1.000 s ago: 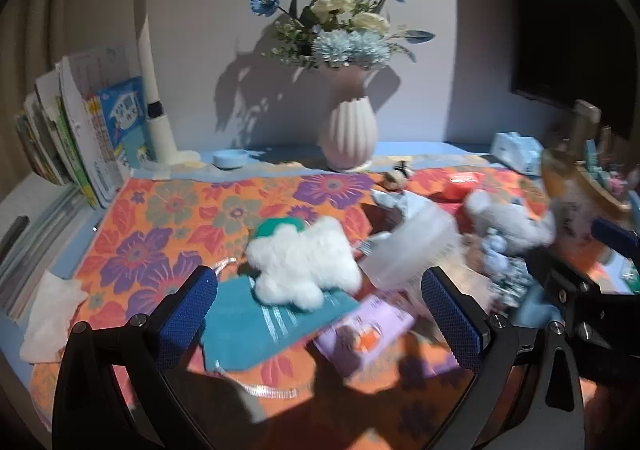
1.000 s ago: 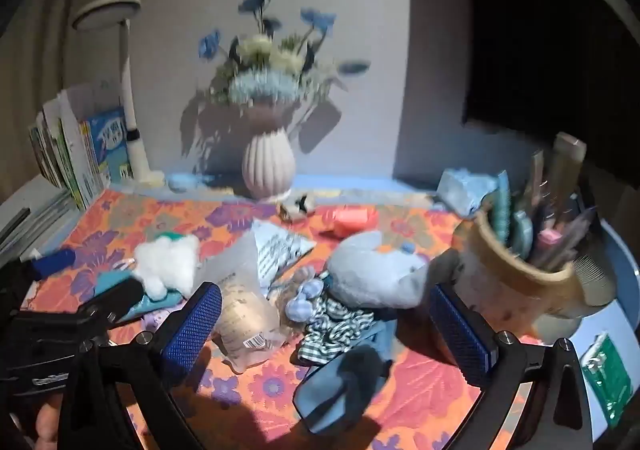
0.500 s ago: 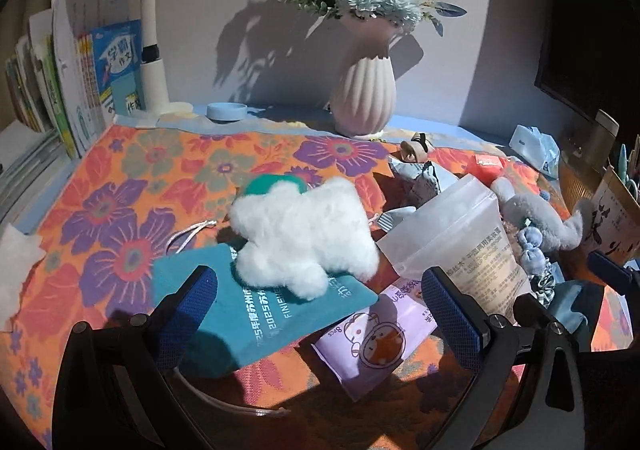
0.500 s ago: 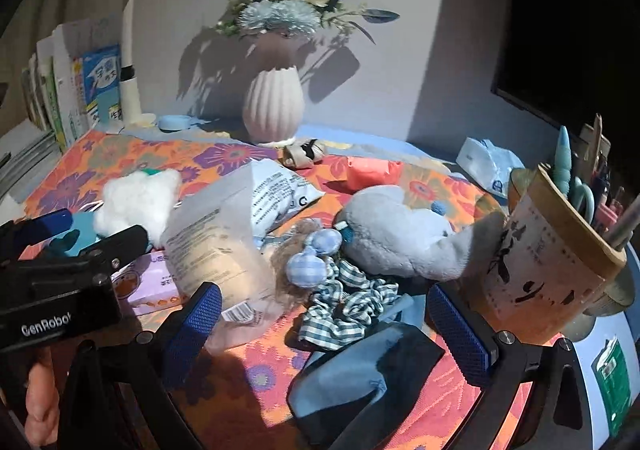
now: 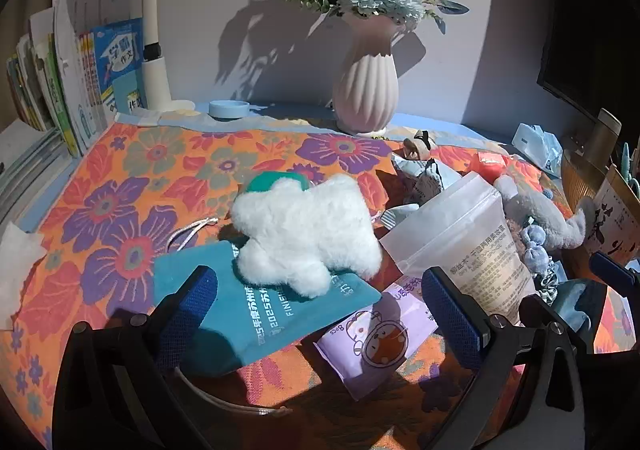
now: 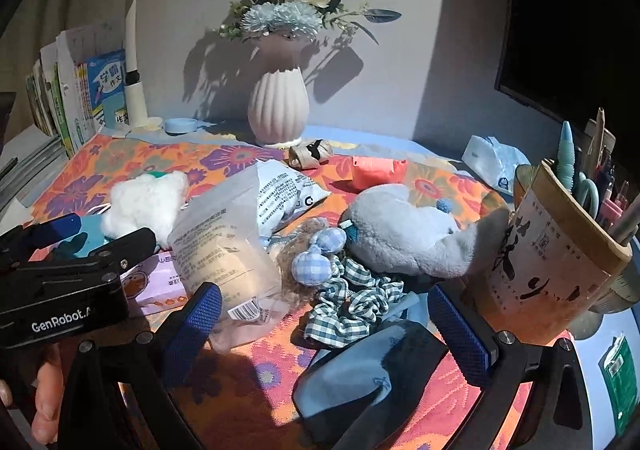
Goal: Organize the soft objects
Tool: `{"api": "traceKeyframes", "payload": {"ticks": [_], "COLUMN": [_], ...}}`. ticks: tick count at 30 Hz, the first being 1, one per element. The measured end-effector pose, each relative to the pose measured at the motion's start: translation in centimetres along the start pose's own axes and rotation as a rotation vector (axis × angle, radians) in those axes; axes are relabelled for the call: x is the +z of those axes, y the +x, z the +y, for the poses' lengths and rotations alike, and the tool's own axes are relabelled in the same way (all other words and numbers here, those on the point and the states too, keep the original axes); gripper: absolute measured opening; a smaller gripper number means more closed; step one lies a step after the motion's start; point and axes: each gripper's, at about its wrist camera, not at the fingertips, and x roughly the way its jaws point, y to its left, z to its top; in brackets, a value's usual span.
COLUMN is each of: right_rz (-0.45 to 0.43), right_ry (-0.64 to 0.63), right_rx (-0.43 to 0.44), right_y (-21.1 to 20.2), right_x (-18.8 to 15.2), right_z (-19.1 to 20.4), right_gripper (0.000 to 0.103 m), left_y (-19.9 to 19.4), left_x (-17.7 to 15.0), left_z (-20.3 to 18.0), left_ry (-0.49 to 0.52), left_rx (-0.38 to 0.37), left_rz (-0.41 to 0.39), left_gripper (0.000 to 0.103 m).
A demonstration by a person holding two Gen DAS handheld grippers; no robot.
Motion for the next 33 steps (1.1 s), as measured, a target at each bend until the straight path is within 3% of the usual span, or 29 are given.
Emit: {"api": "traceKeyframes", "payload": {"ticks": [33], "right_rz": [0.032], "right_ry": [0.039], "right_rx": [0.018], "right_y": [0.71], "right_x": [0.13], "right_z": [-0.81], "right_gripper": [0.103], "left_y": [0.11], "left_x": [-0.07], "left_z": [-0.02], "left_ry": [-0.015], "left_rx": [-0.003], "left_rz": [0.003], "left_gripper": [0.102]}}
